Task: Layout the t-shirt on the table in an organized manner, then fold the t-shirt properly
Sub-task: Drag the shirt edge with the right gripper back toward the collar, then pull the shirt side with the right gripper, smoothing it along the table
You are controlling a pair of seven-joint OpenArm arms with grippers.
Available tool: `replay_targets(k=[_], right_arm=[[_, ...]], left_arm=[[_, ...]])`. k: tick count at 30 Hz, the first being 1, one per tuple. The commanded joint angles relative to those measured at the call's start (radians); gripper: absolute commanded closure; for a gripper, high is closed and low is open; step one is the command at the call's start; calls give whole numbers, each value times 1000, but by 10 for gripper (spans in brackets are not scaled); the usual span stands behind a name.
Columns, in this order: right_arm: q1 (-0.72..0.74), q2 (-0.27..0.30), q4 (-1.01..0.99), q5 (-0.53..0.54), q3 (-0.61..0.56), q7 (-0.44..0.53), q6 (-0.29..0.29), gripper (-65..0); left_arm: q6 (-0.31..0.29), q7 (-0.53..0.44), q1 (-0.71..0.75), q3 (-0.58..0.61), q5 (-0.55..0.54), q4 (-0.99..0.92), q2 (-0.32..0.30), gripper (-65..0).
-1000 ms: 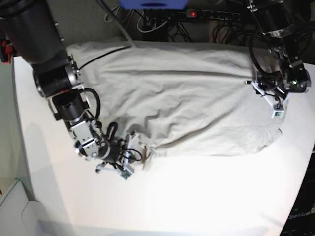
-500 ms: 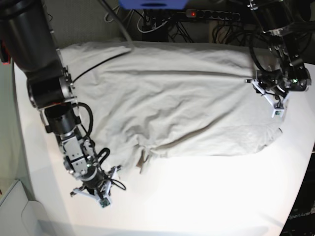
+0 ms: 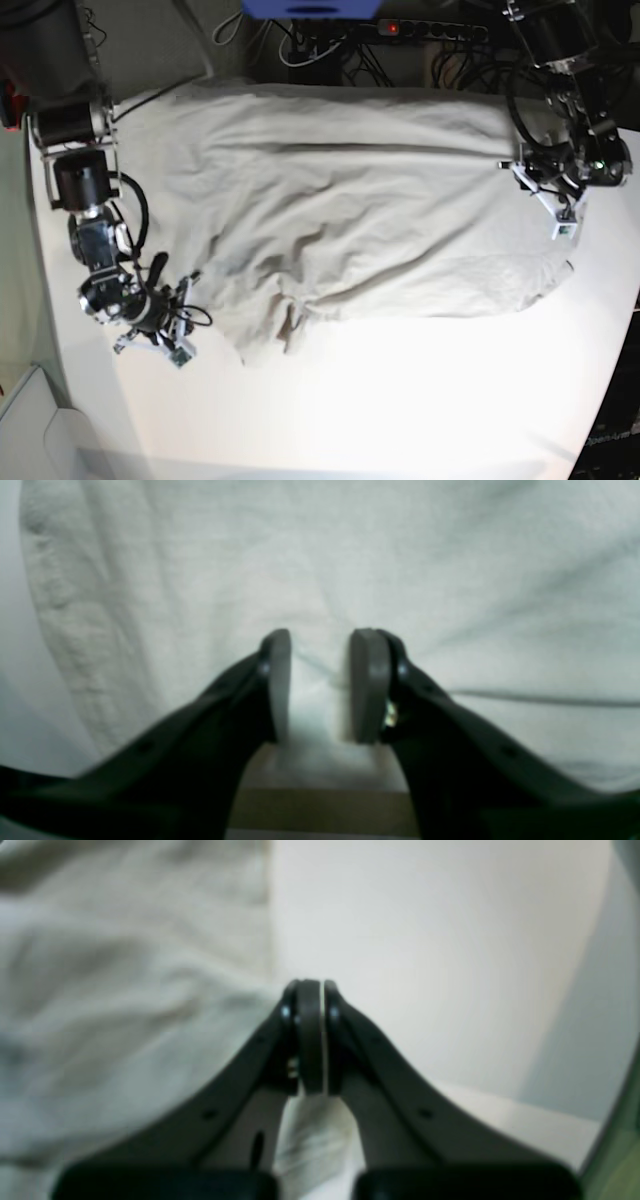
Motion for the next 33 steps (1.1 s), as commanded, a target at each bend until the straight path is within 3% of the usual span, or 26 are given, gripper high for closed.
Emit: replay_targets(k=[1, 5, 12, 15, 16, 27, 33], right_arm=[[-5, 16, 59, 2, 5, -13, 6, 0], [-147, 43, 192, 0, -3, -70, 9, 0], [-331, 86, 321, 0, -6, -88, 13, 0], [-392, 120, 385, 0, 0, -103, 100, 0], [-409, 122, 407, 0, 2, -111, 100, 0], [-467, 160, 591, -1, 10, -248, 100, 0], [-463, 154, 723, 0, 114, -286, 100, 0]], left_arm=[[-1, -2, -28, -3, 5, 4, -16, -208], [-1, -2, -41, -3, 5, 4, -17, -208], [-1, -2, -61, -3, 13, 4, -19, -208], [-1, -2, -61, -3, 5, 4, -43, -208], [-1, -2, -61, -3, 5, 4, -46, -208], [-1, -2, -59, -3, 6, 5, -51, -208], [-3, 8, -104, -3, 5, 15, -46, -208]])
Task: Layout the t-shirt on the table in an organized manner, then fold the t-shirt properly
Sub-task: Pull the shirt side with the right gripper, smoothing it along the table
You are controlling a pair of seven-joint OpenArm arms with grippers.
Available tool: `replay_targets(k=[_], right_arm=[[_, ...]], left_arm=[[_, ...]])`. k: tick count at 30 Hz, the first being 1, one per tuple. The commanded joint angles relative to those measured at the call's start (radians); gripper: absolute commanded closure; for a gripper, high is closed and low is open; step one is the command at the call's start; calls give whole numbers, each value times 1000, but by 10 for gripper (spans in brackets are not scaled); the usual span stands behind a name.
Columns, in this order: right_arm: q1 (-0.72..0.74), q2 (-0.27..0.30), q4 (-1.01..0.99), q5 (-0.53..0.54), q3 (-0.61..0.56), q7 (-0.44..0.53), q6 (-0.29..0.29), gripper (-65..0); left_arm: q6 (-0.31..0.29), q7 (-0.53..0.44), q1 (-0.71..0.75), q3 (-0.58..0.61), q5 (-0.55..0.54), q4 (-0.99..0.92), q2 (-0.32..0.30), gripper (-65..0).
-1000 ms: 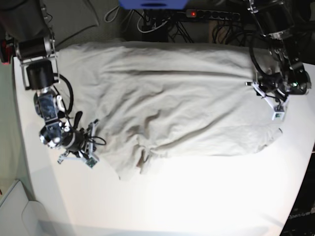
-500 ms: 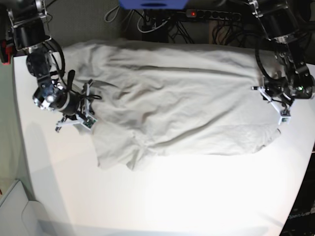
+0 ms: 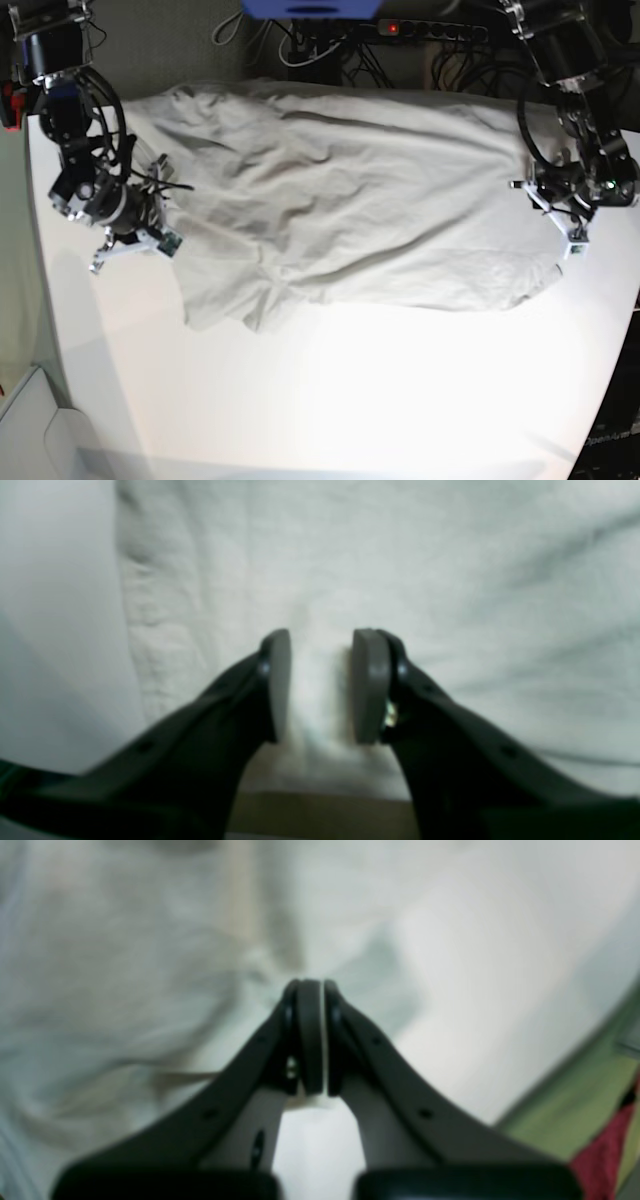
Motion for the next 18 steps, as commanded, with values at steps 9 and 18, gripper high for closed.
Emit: replay_targets(k=[9, 18], right_arm=[[118, -124, 12, 2, 161, 8, -7, 0], [308, -223, -277, 1, 167, -55, -7, 0]], left_arm=[[-2, -25, -134, -2, -10, -1, 14, -208], [7, -123, -177, 5, 1, -265, 23, -205]])
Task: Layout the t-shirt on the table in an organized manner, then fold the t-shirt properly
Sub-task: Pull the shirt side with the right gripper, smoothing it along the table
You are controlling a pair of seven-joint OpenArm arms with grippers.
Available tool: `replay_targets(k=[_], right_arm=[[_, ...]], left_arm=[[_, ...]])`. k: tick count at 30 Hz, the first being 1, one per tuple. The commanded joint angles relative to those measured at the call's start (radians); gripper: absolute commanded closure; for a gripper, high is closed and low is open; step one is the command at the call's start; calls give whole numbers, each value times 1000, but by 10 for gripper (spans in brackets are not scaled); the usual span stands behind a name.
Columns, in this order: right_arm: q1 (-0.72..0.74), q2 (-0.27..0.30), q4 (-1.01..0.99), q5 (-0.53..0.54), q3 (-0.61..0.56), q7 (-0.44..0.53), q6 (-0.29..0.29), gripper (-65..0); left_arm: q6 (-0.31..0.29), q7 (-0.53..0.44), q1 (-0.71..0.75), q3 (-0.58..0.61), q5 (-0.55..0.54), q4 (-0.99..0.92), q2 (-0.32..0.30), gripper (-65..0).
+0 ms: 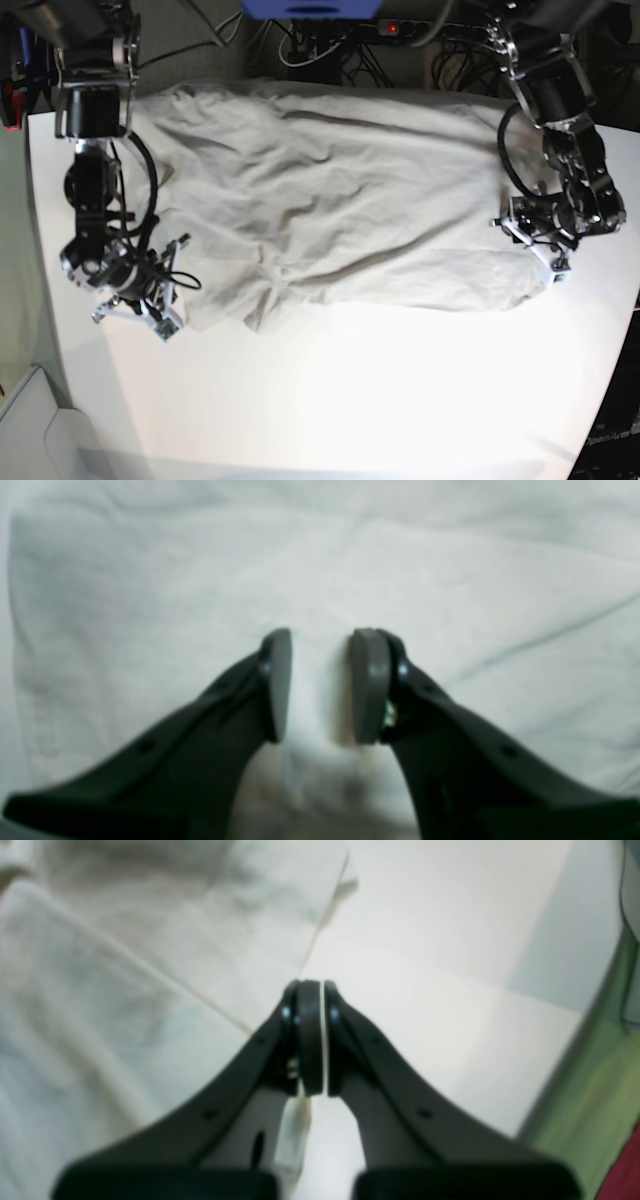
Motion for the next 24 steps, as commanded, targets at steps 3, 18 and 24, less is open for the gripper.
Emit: replay_targets(k=[3, 18, 24], right_arm=[[97, -18, -83, 2, 3, -9, -5, 0], [277, -59, -516, 2, 1, 17, -5, 0], [281, -15, -623, 2, 1, 197, -5, 0]], left_arm=[[5, -7, -20, -7, 15, -40, -14, -203], [6, 1, -12, -8, 16, -49, -11, 0], [6, -7, 12, -8, 16, -49, -12, 0]])
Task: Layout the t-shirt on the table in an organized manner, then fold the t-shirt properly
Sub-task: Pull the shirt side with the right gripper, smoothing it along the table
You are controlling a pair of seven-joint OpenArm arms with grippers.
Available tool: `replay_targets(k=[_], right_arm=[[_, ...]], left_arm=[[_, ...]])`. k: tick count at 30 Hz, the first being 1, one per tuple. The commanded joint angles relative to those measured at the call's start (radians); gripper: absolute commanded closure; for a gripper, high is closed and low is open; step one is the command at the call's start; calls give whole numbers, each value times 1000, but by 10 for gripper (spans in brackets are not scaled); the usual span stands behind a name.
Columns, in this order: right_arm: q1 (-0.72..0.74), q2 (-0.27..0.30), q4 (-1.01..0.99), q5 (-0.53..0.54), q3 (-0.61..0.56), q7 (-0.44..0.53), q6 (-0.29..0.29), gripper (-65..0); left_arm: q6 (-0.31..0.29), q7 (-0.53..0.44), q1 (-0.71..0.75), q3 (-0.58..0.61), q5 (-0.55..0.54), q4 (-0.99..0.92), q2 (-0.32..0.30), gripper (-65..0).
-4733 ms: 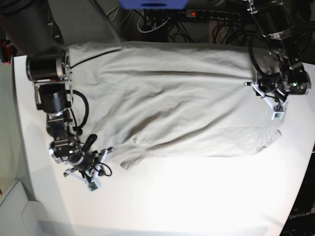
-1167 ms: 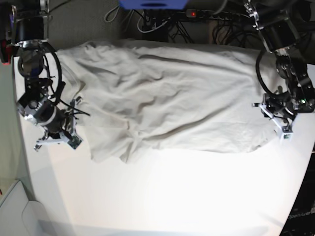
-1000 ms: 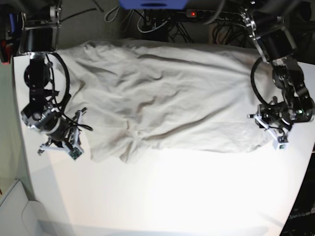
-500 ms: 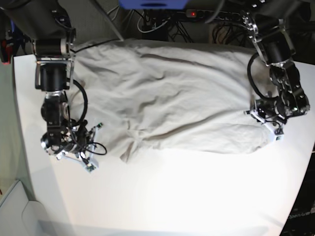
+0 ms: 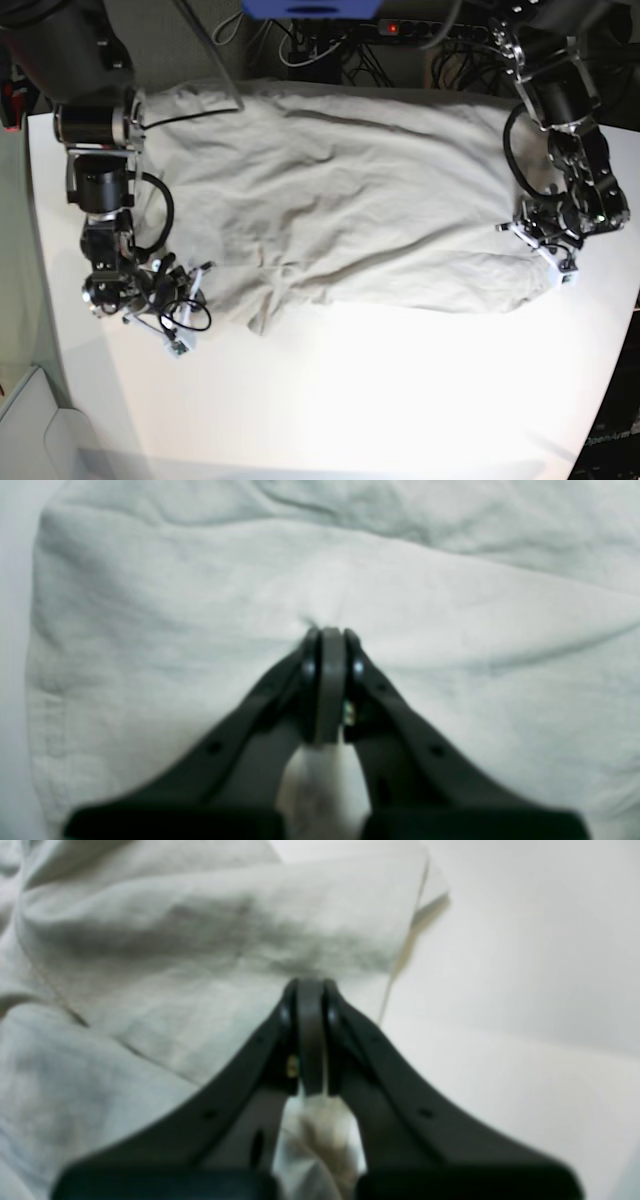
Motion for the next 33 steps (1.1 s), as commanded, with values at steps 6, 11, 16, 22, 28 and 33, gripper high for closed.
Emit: replay_targets(k=[6, 11, 16, 22, 28, 33], right_arm=[[51, 51, -136, -17, -46, 185, -5, 0], [90, 64, -156, -17, -76, 338, -148, 0], [145, 58, -152, -16, -76, 424, -191, 0], [225, 24, -135, -16, -76, 326, -101, 0], [208, 22, 3, -16, -77, -47, -5, 0], [145, 56, 137, -17, -205, -250, -5, 0]], left_arm=[[0, 53, 29, 3, 21, -3, -2, 0], [0, 51, 34, 3, 21, -2, -2, 0], [0, 51, 37, 3, 21, -2, -2, 0], [0, 51, 45, 5, 21, 7, 3, 0], [0, 51, 46, 3, 21, 7, -2, 0], [-1, 51, 46, 3, 21, 9, -3, 0]])
